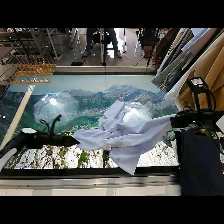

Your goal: Fold the clothes and pants, and hang the long-sleeved shirts on hangers.

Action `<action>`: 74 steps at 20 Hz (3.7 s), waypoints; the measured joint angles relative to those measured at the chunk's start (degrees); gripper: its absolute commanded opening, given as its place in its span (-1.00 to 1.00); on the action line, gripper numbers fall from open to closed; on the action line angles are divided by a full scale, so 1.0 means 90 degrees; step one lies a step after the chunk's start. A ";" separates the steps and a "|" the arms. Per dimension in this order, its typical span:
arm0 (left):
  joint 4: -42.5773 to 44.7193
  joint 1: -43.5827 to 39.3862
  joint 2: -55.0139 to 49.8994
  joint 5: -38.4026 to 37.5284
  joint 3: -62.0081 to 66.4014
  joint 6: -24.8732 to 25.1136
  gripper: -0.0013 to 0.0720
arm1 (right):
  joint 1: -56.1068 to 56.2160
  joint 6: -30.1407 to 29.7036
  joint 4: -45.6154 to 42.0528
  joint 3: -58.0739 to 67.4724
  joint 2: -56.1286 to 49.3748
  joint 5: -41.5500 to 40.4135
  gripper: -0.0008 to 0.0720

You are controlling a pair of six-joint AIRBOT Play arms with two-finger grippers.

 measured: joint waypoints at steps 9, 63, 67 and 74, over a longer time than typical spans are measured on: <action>-0.4979 0.2416 0.2803 -0.0471 0.3004 -0.0221 -0.96 | 0.0000 -0.0024 0.0619 0.2222 0.1061 -0.1224 -0.92; 0.3657 0.1127 -0.2484 -0.1489 0.4738 -0.2686 0.02 | -0.0789 -0.0408 0.1583 0.2178 -0.5860 -0.0362 0.27; 0.4041 0.1528 -0.2300 -0.1753 0.4554 -0.3298 0.01 | -0.1404 -0.0646 0.1783 0.1751 -0.5812 0.0500 0.28; 0.3767 0.1972 -0.0753 -0.1401 0.1613 -0.3453 0.39 | -0.2552 -0.1588 0.3228 -0.0153 -0.5379 0.1260 0.29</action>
